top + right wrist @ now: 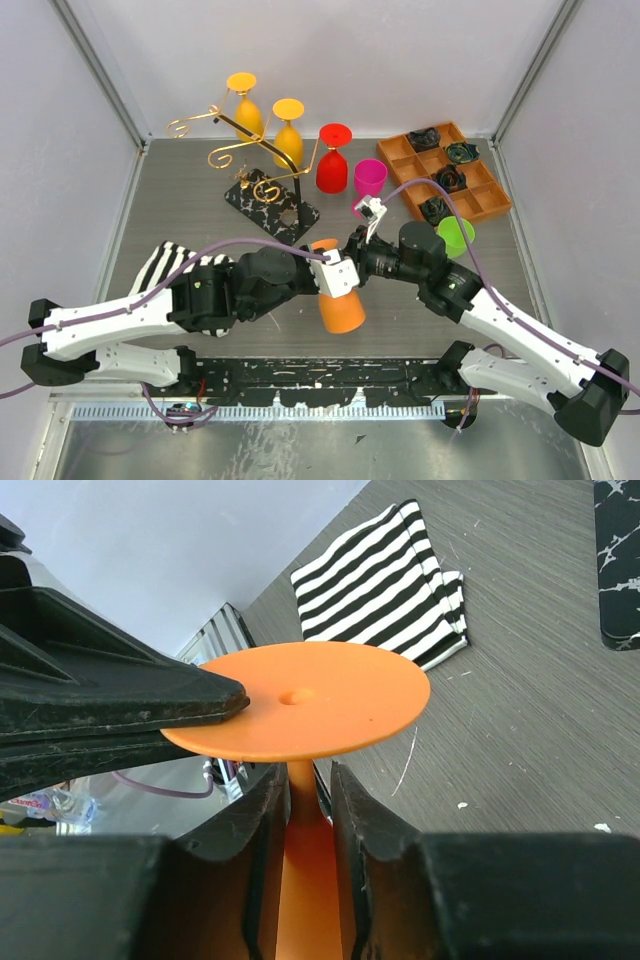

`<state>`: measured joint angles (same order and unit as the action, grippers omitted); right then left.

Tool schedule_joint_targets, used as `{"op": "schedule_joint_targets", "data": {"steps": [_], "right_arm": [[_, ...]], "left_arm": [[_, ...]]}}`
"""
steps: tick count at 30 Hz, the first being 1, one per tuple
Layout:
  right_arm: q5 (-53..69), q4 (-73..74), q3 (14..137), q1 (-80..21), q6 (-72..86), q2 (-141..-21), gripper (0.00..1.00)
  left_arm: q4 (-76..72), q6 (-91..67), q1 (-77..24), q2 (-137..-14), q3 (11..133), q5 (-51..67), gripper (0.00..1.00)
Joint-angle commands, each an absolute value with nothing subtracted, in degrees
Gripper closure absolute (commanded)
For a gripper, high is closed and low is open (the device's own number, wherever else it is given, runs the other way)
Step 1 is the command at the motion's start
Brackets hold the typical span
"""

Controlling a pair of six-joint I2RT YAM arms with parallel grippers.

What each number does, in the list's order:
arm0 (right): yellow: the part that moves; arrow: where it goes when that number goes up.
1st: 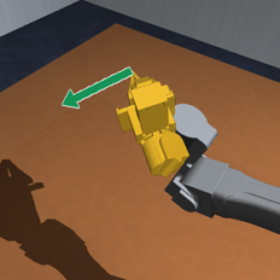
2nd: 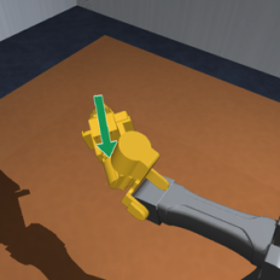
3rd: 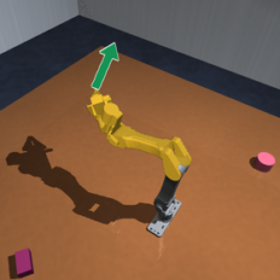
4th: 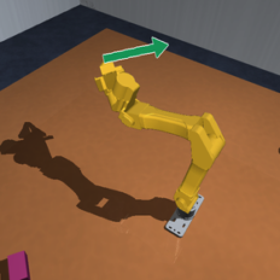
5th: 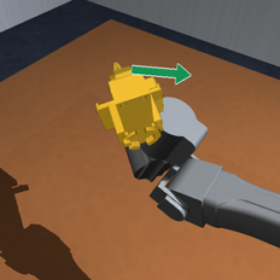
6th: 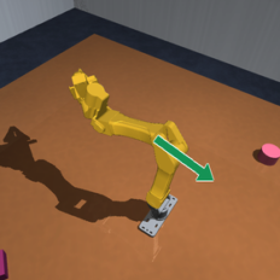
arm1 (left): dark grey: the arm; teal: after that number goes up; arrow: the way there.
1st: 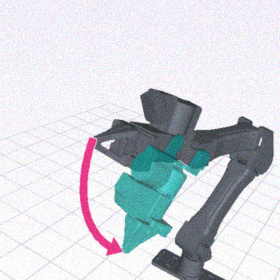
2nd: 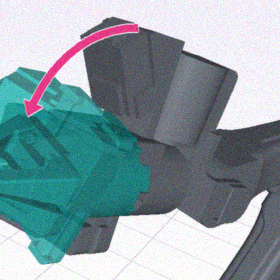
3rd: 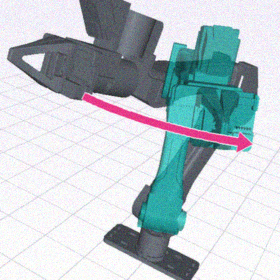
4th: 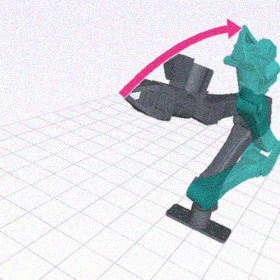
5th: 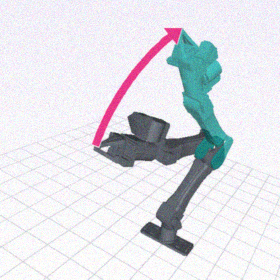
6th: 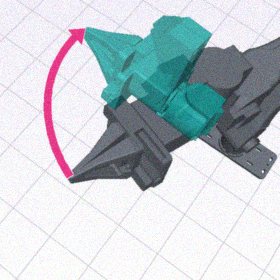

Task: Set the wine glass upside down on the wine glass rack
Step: Turn the wine glass upside down at the wine rack.

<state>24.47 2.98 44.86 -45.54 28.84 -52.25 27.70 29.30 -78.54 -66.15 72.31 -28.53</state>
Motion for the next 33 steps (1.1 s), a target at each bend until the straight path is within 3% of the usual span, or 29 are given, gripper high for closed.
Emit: {"op": "schedule_joint_targets", "data": {"steps": [1, 7, 11, 17, 19, 23, 33], "right_arm": [[25.8, 2.9, 44.4, -45.8, 29.2, -53.1, 0.81], [24.0, 1.3, 43.1, -45.8, 30.6, -52.7, 0.88], [22.0, 0.9, 42.7, -45.8, 31.1, -52.8, 0.99], [21.3, 0.1, 42.3, -45.8, 32.2, -53.1, 0.99], [20.8, 0.0, 42.2, -45.9, 32.4, -53.3, 1.0], [19.8, 1.6, 43.6, -45.8, 32.3, -54.5, 0.99], [16.2, 5.6, 45.4, -45.8, 31.2, -54.1, 0.99]], "left_arm": [[23.0, 29.9, -78.3, -64.6, 72.3, -34.8, 1.0], [22.8, 29.6, -78.3, -64.0, 71.7, -37.9, 1.0], [22.7, 29.3, -78.3, -64.1, 71.8, -39.2, 1.0], [22.6, 28.4, -78.5, -63.9, 71.6, -40.8, 1.0], [22.2, 28.1, -78.5, -63.7, 71.3, -40.7, 0.9], [22.0, 25.1, -78.5, -62.8, 72.1, -37.3, 0.6], [19.5, 20.2, -78.5, -58.3, 69.8, -33.8, 0.44]]}}
